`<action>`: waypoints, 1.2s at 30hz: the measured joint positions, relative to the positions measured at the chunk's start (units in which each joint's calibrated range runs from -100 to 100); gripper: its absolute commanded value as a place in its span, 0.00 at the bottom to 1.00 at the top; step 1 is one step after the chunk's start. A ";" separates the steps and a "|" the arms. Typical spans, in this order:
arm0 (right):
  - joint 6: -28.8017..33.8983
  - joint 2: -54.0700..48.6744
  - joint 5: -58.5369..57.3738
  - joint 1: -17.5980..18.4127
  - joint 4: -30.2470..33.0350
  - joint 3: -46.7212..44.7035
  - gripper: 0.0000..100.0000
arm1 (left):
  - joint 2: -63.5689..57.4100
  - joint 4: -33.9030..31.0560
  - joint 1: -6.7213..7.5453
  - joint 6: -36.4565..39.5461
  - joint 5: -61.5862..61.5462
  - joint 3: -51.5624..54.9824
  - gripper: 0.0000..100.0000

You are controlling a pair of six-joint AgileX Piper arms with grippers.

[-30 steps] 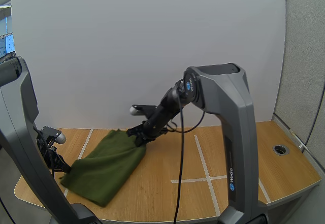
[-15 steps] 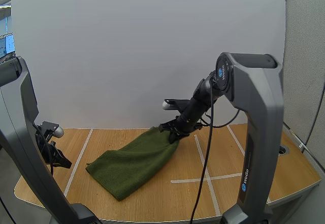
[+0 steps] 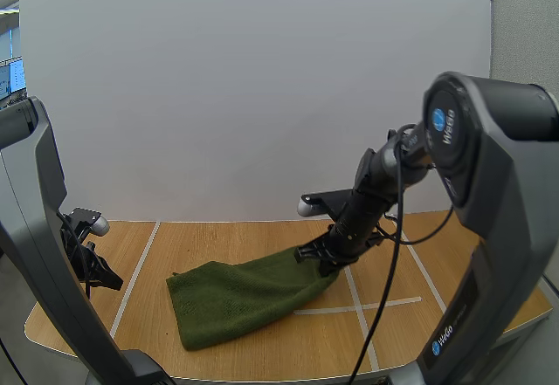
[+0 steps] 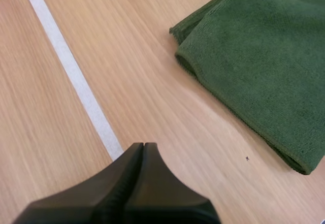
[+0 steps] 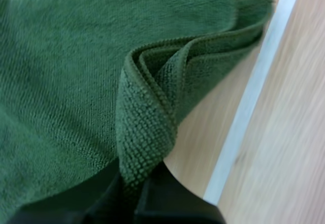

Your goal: Fold the towel

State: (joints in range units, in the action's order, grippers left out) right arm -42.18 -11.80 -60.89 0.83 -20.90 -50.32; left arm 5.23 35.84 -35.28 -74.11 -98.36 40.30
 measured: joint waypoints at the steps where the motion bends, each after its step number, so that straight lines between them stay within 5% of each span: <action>1: -0.02 -0.68 0.00 0.00 0.28 -1.07 0.00 | 0.00 -0.27 0.00 0.00 0.00 0.00 0.00; 4: -0.02 -1.48 -0.23 0.00 0.53 -2.53 0.07 | 0.00 -0.67 0.00 0.00 -0.15 0.00 0.00; 9: 0.36 -1.62 -0.23 0.00 0.77 -2.67 1.00 | 0.00 -0.81 0.00 0.00 -0.15 0.00 0.00; 20: 0.36 -3.51 -0.34 0.00 1.60 1.68 1.00 | 0.00 -0.70 0.09 1.36 -0.15 0.00 0.00; 23: -0.93 -4.99 0.28 0.00 -1.49 7.05 1.00 | 0.00 -0.70 1.54 3.74 -0.15 -0.11 0.00; 27: -3.86 -3.98 -0.14 0.53 -4.32 8.76 1.00 | 0.00 -0.70 5.52 7.10 -0.15 -0.11 0.00; 28: -4.48 -3.51 -0.14 0.76 -4.69 9.06 0.96 | 0.00 -0.70 6.73 7.84 -0.15 -0.11 0.00; 29: -4.92 -2.76 -0.14 1.15 -4.83 9.09 0.79 | 0.00 -0.70 7.72 8.82 -0.15 -0.11 0.00; 32: -6.07 -0.83 0.22 2.12 -5.21 9.21 0.12 | 0.00 -0.70 11.33 11.18 -0.33 -0.11 0.00; 33: -6.20 -0.11 0.77 2.25 -5.37 9.21 0.00 | 0.00 -0.70 12.22 12.00 -0.33 -0.11 0.00; 36: -6.72 1.65 4.14 2.51 -6.27 9.21 0.00 | 0.00 -0.60 14.99 13.89 -0.53 -0.11 0.00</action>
State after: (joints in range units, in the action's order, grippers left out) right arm -48.90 -10.14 -56.74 3.34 -27.17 -41.11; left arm 5.23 35.24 -20.29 -60.22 -98.89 40.19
